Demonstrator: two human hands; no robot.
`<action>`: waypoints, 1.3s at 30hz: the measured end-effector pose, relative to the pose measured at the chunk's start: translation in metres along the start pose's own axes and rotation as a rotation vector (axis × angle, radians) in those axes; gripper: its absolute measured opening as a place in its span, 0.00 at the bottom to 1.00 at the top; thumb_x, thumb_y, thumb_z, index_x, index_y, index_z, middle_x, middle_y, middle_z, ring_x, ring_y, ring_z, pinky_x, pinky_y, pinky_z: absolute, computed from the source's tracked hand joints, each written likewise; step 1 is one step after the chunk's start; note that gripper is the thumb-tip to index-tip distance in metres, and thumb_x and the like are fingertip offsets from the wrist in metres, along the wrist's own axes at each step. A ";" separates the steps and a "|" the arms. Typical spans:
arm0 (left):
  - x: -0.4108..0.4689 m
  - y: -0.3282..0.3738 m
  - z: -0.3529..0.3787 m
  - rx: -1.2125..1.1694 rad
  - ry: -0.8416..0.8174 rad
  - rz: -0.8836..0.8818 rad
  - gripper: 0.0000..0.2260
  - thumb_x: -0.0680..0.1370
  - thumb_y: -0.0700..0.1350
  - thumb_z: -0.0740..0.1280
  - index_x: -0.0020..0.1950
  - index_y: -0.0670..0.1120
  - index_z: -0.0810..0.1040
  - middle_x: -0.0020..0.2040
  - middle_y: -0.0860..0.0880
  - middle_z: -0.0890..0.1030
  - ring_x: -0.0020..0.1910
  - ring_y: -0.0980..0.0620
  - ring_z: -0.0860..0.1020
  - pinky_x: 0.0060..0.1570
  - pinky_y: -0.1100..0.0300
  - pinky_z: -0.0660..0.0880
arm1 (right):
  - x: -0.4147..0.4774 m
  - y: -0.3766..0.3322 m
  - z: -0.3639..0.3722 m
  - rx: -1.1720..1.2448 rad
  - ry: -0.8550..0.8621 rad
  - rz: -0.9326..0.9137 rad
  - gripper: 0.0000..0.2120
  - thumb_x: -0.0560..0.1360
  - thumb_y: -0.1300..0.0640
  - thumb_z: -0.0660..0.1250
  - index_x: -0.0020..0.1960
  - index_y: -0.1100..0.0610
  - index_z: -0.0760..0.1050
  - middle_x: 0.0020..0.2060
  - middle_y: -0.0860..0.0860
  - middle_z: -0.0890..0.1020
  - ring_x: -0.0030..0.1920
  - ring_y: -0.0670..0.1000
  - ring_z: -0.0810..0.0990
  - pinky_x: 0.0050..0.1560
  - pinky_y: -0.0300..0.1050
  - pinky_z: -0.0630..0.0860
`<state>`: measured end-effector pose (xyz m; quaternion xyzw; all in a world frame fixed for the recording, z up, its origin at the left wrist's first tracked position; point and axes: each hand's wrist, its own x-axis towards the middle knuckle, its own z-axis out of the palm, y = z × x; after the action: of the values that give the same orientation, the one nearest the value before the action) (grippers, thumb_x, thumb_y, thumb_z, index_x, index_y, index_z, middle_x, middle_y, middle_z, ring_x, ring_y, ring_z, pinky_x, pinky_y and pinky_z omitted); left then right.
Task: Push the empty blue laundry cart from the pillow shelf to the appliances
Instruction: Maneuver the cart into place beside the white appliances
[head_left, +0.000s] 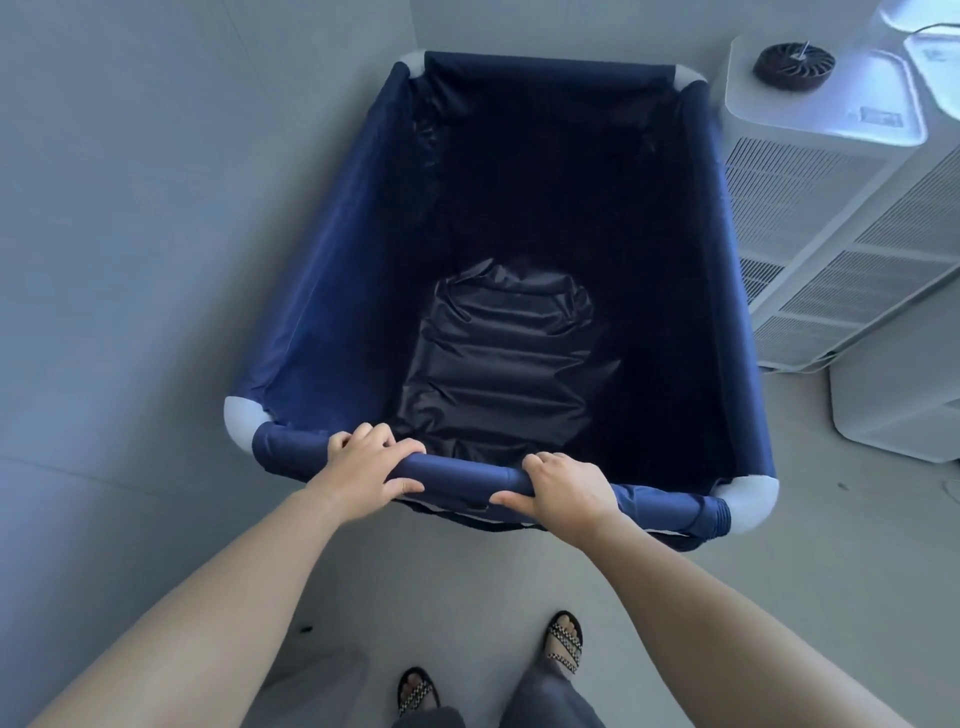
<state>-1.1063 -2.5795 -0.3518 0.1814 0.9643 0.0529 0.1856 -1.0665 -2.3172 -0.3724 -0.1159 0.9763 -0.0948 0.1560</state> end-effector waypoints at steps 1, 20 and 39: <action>0.000 -0.003 -0.002 0.002 0.002 -0.007 0.17 0.75 0.61 0.61 0.63 0.60 0.68 0.50 0.54 0.68 0.53 0.53 0.66 0.58 0.54 0.57 | 0.003 -0.004 0.000 -0.001 0.005 0.004 0.27 0.70 0.27 0.50 0.42 0.52 0.65 0.37 0.44 0.71 0.38 0.48 0.69 0.35 0.44 0.63; 0.022 0.027 0.007 0.046 0.044 -0.012 0.19 0.75 0.63 0.58 0.63 0.58 0.68 0.54 0.56 0.72 0.56 0.51 0.68 0.66 0.47 0.52 | -0.006 0.038 -0.013 -0.209 0.164 -0.097 0.23 0.69 0.33 0.64 0.43 0.54 0.75 0.35 0.47 0.75 0.32 0.48 0.75 0.25 0.41 0.62; 0.067 -0.003 -0.025 0.183 -0.033 0.274 0.22 0.76 0.64 0.55 0.64 0.53 0.67 0.53 0.53 0.76 0.51 0.52 0.74 0.50 0.56 0.69 | 0.026 0.041 -0.025 -0.114 0.022 0.098 0.28 0.70 0.28 0.53 0.50 0.51 0.70 0.44 0.47 0.75 0.43 0.49 0.74 0.36 0.43 0.65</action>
<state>-1.1749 -2.5586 -0.3522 0.3281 0.9282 -0.0132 0.1751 -1.1066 -2.2813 -0.3659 -0.0759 0.9863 -0.0327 0.1427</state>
